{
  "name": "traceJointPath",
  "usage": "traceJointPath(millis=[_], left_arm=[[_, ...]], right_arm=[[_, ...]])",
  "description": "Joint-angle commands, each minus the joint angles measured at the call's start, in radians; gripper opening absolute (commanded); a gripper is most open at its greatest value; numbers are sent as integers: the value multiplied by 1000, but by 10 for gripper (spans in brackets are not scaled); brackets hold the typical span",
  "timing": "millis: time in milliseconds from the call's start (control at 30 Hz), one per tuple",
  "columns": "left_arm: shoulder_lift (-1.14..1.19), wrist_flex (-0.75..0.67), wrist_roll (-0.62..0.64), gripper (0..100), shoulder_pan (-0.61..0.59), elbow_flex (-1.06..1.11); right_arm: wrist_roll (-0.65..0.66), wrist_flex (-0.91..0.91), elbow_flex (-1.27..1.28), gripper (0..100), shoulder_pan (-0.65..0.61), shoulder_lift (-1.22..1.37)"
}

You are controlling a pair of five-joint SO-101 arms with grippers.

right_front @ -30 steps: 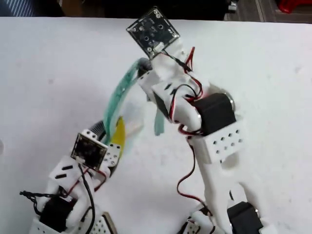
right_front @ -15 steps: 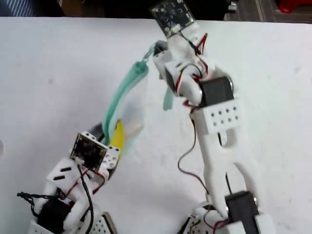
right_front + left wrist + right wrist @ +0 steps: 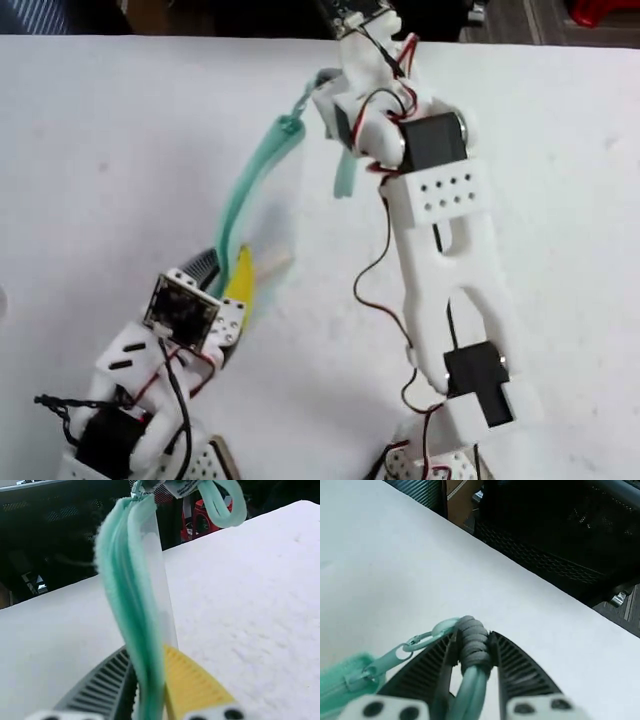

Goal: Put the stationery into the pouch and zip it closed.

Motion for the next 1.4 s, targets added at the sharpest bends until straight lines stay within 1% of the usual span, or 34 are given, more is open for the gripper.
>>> traceJointPath(millis=[0, 133, 567, 600, 667, 700, 800, 833, 867, 1033, 1133, 1233, 1367], left_arm=[[7, 29, -9, 20, 12, -43], [7, 28, -32, 20, 12, -41], [7, 29, -32, 20, 5, -35], [7, 26, -32, 20, 5, -28], [7, 23, -34, 20, 10, -11], [7, 23, -34, 20, 10, -9], [7, 23, -34, 20, 8, -8], [7, 23, -34, 20, 7, -8], [7, 23, -32, 20, 7, -8], [7, 23, -31, 20, 7, -8], [7, 23, -29, 20, 10, -5], [7, 25, -29, 20, 10, -5], [7, 25, -32, 21, 5, -3]], right_arm=[[-14, -2, -43, 17, 79, 13], [-14, 15, -43, 17, 74, 13], [-14, 22, -48, 22, 79, 10], [-14, 39, -55, 29, 79, 2], [-15, 87, -74, 87, 76, -28], [-32, 113, -81, 132, 73, -48], [-153, 183, -95, 280, 73, -131], [-186, 203, -95, 317, 73, -160], [-204, 222, -95, 334, 73, -189], [-218, 283, -95, 283, 67, -348], [-227, 341, -95, 263, 13, -430], [-356, 412, -95, 264, -84, -483], [-509, 460, -91, 265, -232, -483]])
